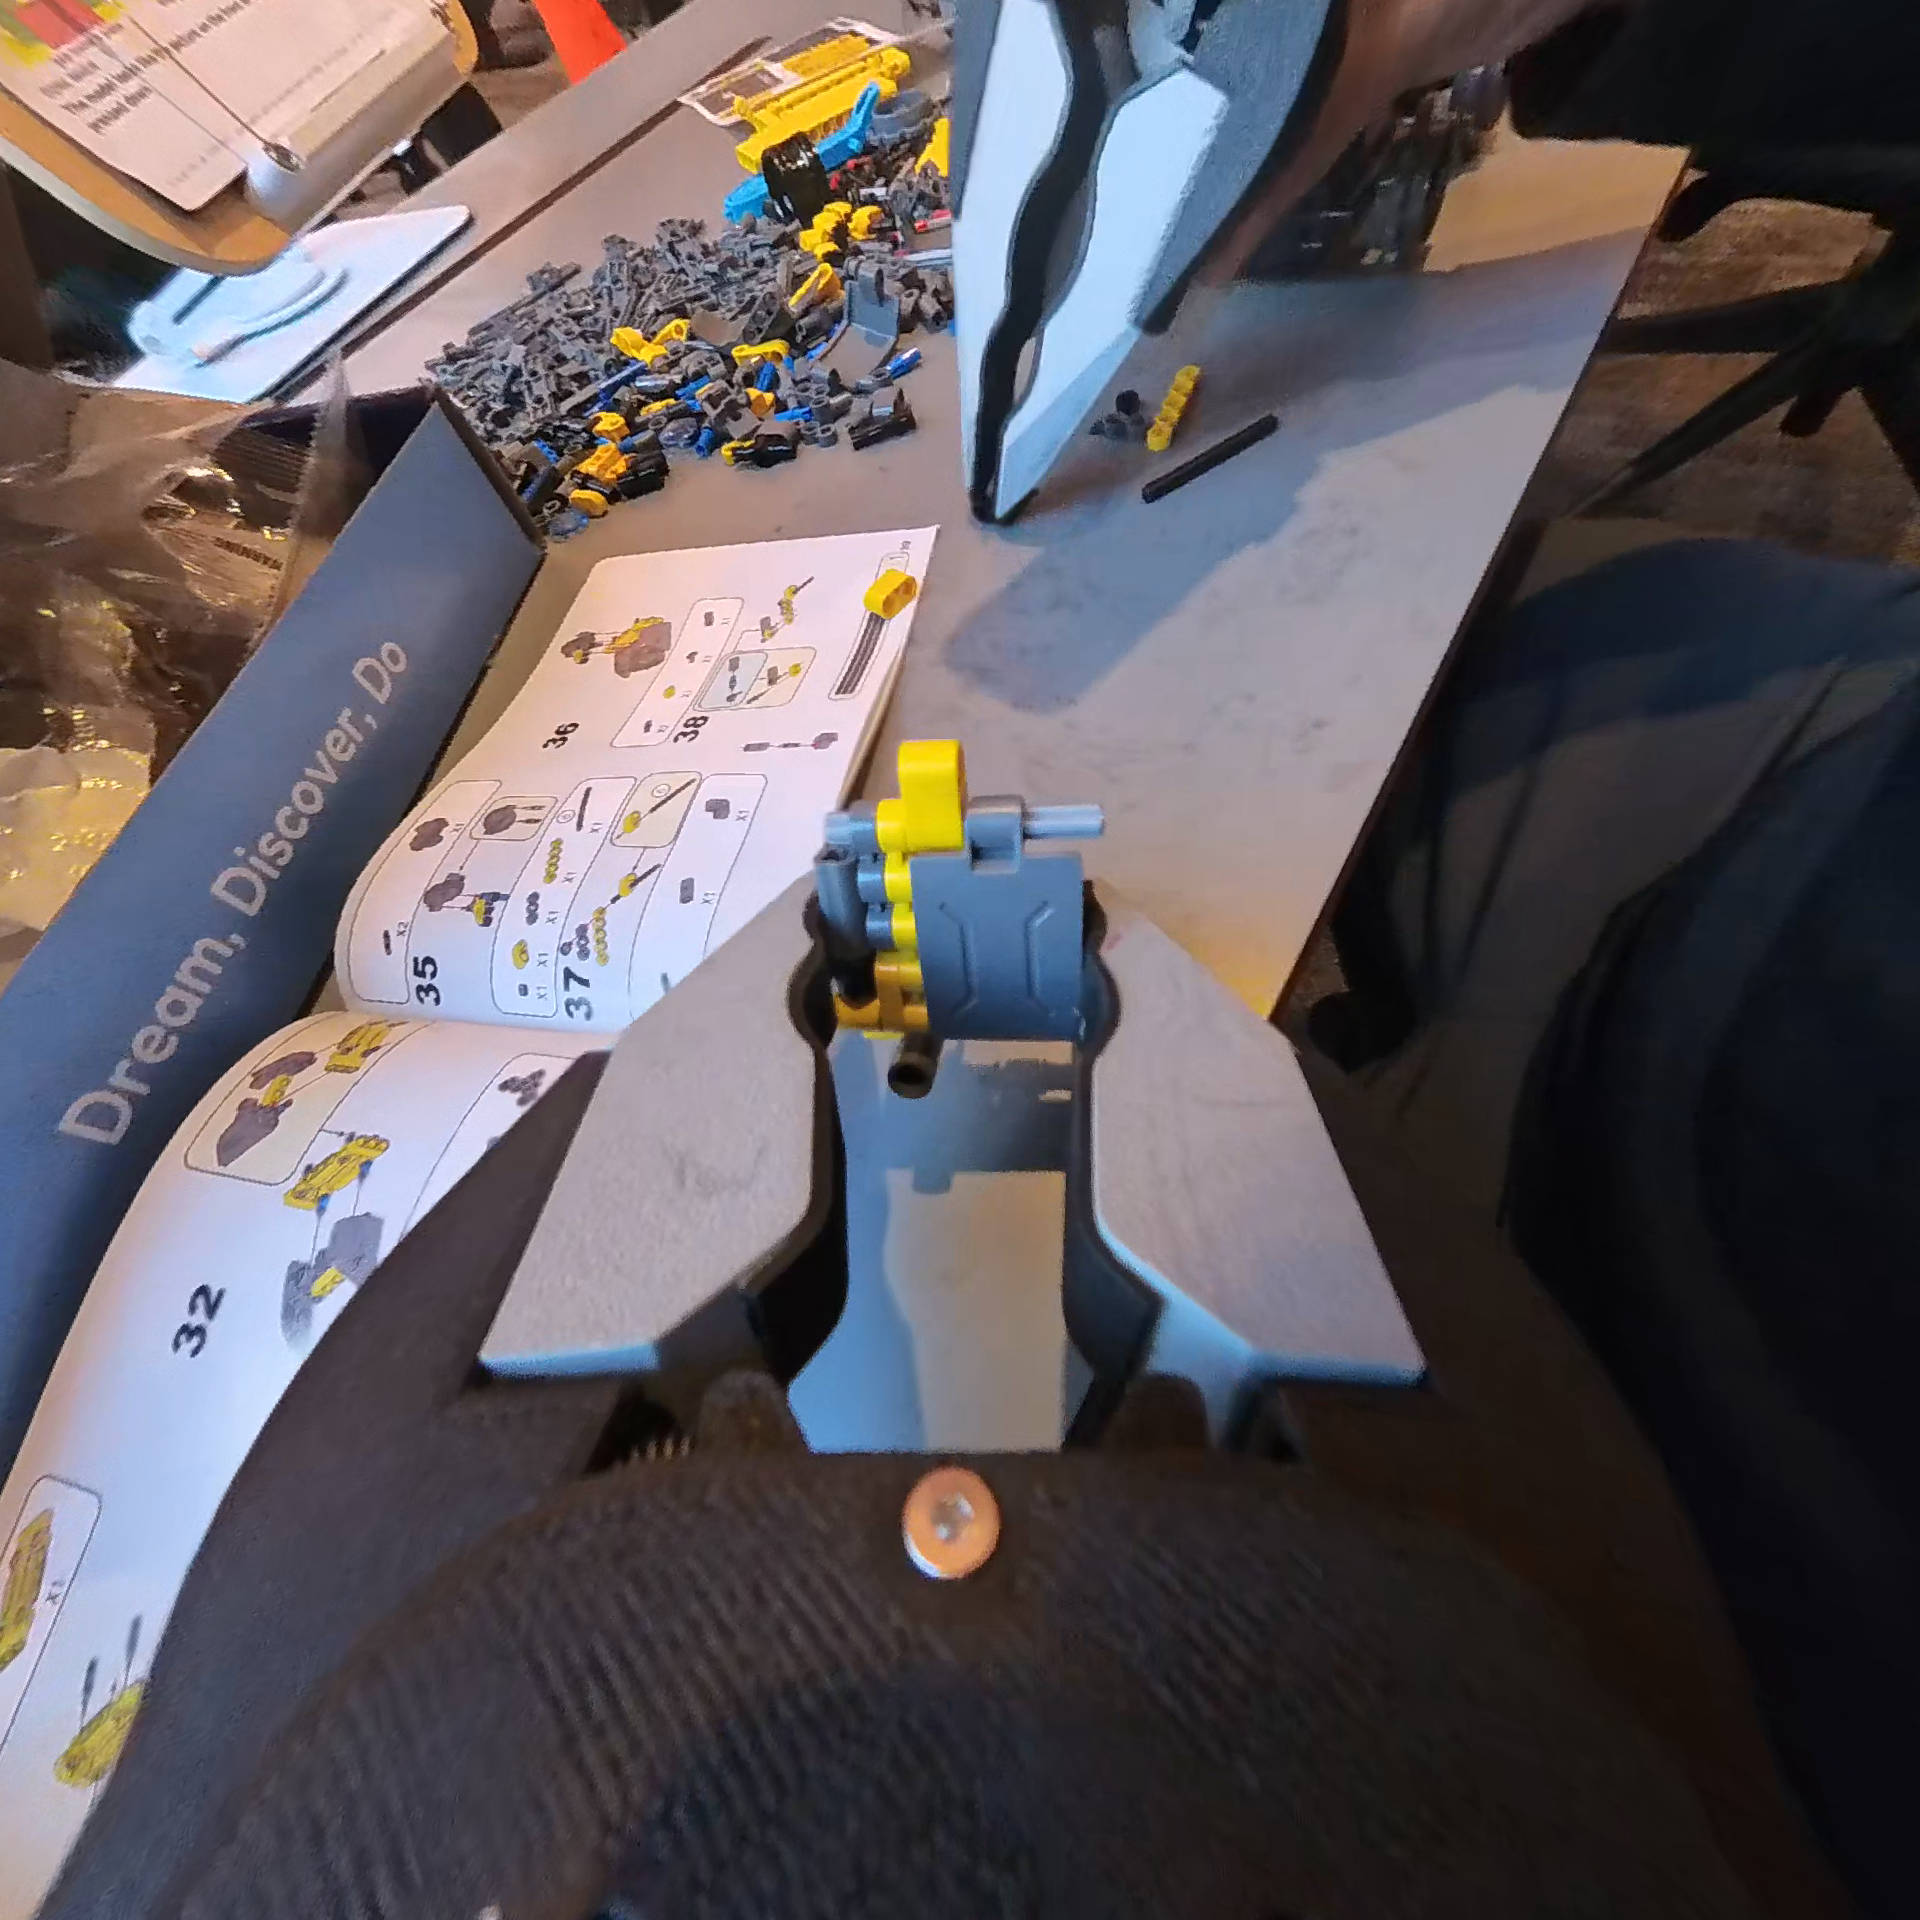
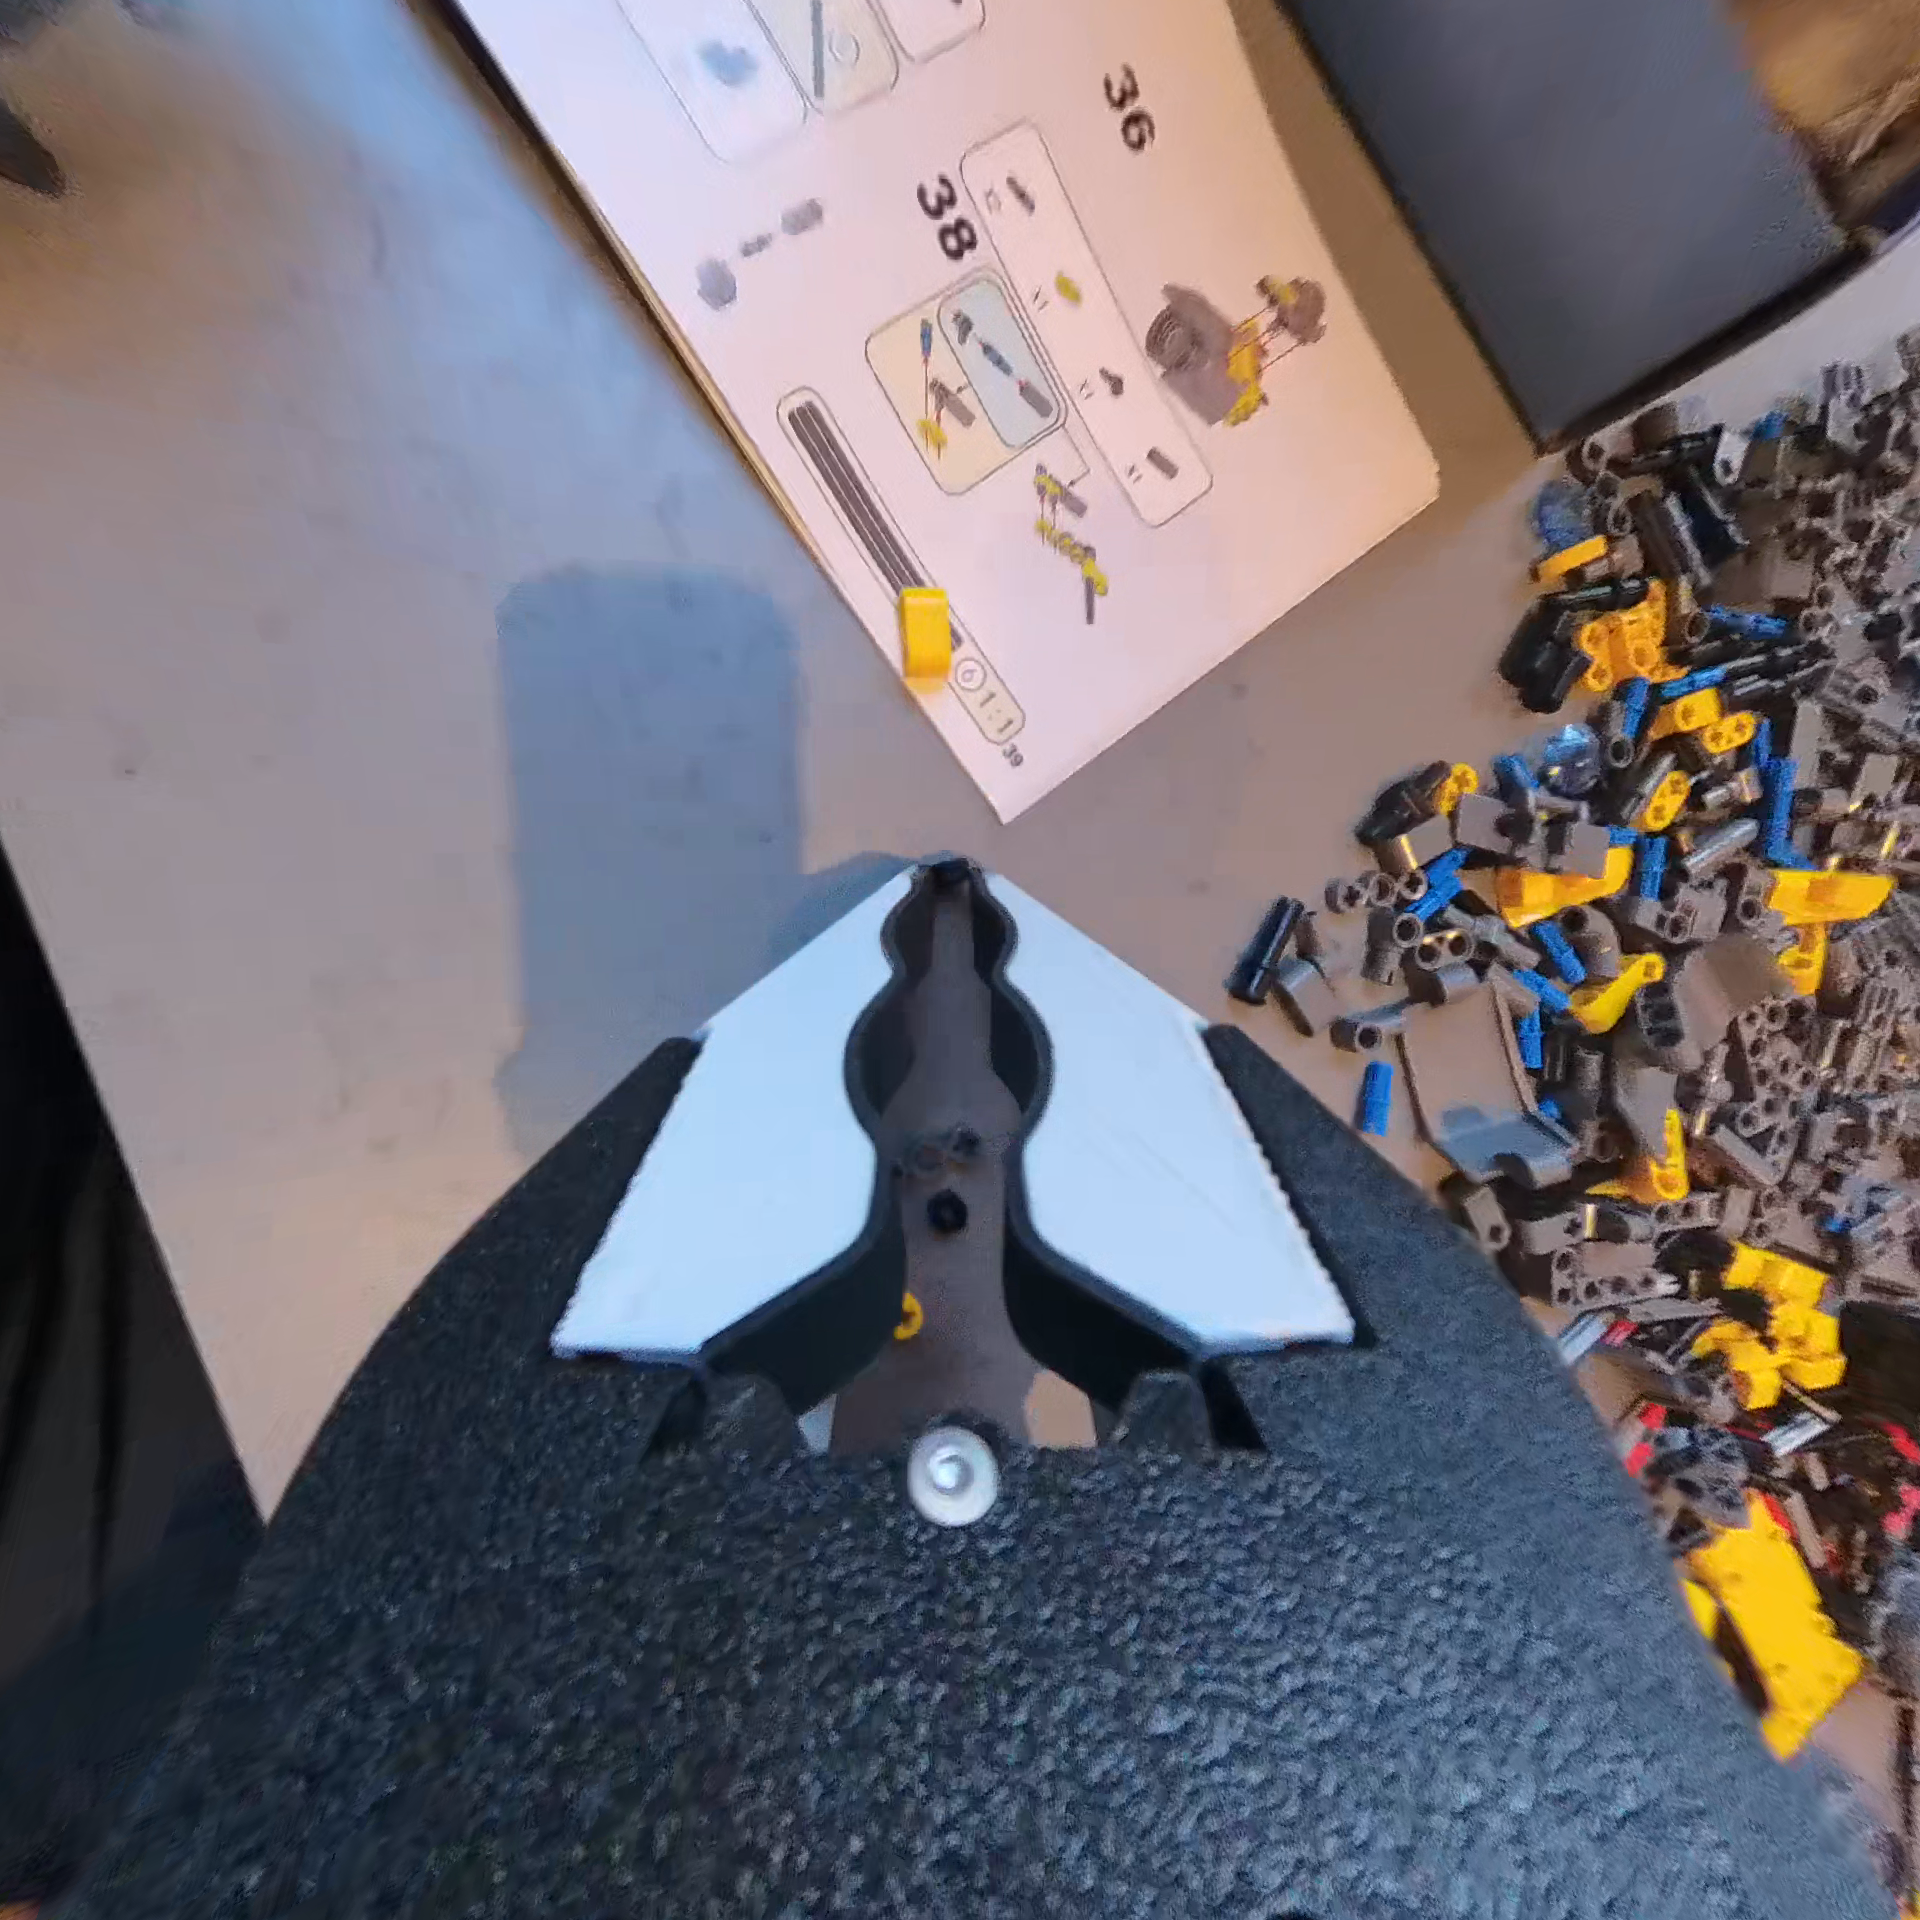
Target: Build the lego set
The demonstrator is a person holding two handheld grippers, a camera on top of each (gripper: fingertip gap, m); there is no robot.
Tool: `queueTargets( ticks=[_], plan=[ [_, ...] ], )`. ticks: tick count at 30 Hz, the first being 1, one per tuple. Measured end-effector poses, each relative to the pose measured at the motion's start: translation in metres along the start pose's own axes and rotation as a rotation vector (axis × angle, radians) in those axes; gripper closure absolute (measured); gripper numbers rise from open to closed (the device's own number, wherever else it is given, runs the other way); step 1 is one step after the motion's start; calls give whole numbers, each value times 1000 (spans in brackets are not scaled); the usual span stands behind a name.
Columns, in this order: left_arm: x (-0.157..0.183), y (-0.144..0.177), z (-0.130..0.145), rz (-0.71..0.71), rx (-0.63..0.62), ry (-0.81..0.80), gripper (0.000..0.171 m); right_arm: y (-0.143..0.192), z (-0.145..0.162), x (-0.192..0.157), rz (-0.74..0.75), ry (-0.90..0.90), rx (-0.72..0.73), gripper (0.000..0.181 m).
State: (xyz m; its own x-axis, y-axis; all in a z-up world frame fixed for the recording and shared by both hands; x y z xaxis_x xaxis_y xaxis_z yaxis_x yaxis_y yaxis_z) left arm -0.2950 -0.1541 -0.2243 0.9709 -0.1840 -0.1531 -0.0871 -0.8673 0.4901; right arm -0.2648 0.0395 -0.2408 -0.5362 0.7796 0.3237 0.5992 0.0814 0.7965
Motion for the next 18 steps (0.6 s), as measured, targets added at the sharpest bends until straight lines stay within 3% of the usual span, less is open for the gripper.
queueTargets(
  ticks=[7, 18],
  plan=[
    [3, -4, 3, 7, -22, -11, 128, 2, -2, 3, 30, 70, -46, 163],
    [4, -8, 8, 12, -52, -10, 128, 13, -4, 16, -7, 47, -35, 163]
  ],
)
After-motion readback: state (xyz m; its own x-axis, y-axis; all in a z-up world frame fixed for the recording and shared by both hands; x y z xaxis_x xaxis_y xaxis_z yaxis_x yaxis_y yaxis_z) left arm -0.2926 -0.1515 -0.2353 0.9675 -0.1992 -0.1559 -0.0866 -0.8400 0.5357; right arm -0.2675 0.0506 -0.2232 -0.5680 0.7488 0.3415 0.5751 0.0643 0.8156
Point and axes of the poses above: each gripper's, where its closed fingertips meet, y back along the fingers, z out of its underside, x = y × z across the jaws, the point moved 4 cm from there along y, back along the fingers, and after that the axes turned 7 degrees about z, right-handed, at the moved point
